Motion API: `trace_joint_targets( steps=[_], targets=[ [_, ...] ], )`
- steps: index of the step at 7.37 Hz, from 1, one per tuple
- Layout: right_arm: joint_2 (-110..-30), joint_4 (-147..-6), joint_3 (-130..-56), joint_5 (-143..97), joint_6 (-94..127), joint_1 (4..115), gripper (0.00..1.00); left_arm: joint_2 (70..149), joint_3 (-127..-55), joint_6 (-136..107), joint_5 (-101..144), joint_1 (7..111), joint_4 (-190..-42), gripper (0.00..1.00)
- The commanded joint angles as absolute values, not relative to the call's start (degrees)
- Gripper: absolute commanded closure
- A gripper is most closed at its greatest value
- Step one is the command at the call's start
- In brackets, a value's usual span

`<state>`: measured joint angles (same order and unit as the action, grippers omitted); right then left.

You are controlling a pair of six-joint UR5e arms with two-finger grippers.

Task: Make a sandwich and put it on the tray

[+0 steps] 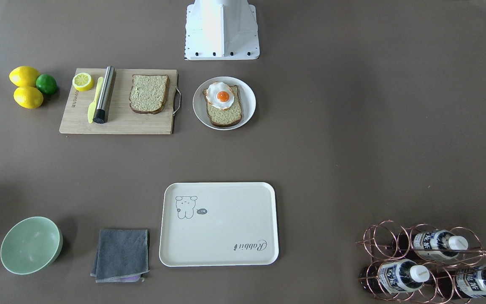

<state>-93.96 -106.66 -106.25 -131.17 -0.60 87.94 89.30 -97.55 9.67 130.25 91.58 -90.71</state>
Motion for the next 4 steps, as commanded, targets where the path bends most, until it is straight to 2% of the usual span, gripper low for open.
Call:
trace_joint_targets(
  steps=[1,4],
  targets=[
    [-92.3,-106.7,-108.79,-130.44,-0.53,87.98,0.0,89.38,-99.22,9.67,130.34,91.5,-90.79,0.02],
    [-85.38,-106.44,-109.51,-132.7,-0.44,87.98,0.0,92.26,-104.23,9.58,135.42,90.89,-91.14,0.02]
  ],
)
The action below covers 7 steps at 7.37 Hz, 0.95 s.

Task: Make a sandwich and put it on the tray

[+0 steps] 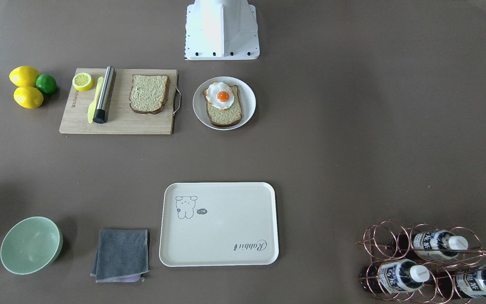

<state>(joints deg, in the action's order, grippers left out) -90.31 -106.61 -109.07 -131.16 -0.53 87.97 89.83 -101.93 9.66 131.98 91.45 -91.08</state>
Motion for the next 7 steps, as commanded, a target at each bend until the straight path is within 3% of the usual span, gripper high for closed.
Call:
trace_joint_targets(
  steps=[1,3,4,7],
  targets=[
    [-82.82,-103.48,-109.34,-134.37,0.0,87.89,0.0,95.33,-104.5,9.49,136.22,88.88,-91.14,0.02],
    [-84.98,-95.55,-107.77,-135.95,0.44,87.8,0.0,96.34,-108.27,6.97,136.92,84.56,-91.4,0.02],
    [-84.99,-95.71,-107.75,-138.75,0.44,87.8,0.0,100.24,-106.98,-2.28,137.02,82.9,-92.54,0.02],
    [-85.08,-95.63,-107.49,-143.5,0.44,87.19,0.0,102.39,-108.02,-8.26,139.41,76.75,-95.18,0.02]
  ],
)
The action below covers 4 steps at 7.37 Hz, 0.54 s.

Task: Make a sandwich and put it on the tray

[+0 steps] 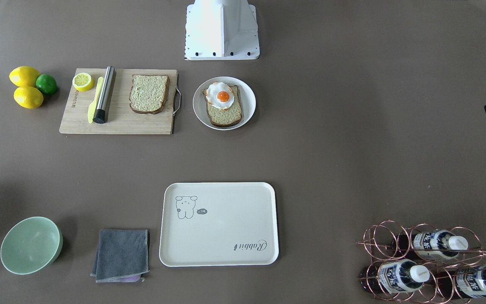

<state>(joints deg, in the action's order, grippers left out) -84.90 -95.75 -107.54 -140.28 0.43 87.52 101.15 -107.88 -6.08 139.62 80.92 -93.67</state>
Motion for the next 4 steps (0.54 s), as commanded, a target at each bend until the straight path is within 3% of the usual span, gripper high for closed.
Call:
trace_joint_targets(
  steps=[1,4],
  targets=[
    [-85.43,-95.54,-106.19,-147.79,0.53,87.19,0.0,102.13,-108.54,-8.35,139.57,76.47,-97.36,0.02],
    [-84.9,-95.1,-106.17,-148.54,6.94,85.97,0.0,104.06,-108.28,-29.95,139.23,72.8,-107.11,0.02]
  ],
)
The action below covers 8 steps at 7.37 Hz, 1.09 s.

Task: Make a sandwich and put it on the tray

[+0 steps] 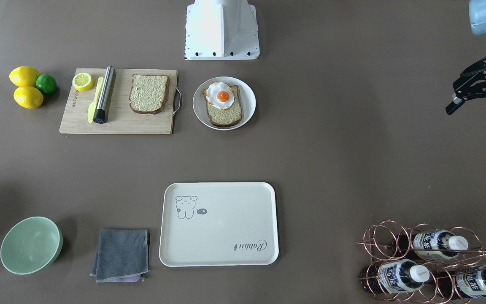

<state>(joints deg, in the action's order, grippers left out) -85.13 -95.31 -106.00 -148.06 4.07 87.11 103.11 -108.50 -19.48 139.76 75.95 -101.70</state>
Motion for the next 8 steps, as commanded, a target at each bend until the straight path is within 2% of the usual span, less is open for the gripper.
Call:
trace_joint_targets(
  steps=[1,6,8],
  targets=[
    [-84.82,-93.1,-106.26,-148.62,7.29,83.96,0.0,104.41,-108.46,-33.28,139.04,69.9,-107.31,0.02],
    [-87.19,-71.4,-106.35,-143.71,32.12,73.41,0.01,106.87,-109.25,-59.8,121.14,53.28,-116.96,0.02],
    [-87.62,-57.47,-106.17,-140.04,52.28,66.22,0.01,107.84,-109.42,-63.45,118.32,50.55,-117.86,0.02]
  ],
)
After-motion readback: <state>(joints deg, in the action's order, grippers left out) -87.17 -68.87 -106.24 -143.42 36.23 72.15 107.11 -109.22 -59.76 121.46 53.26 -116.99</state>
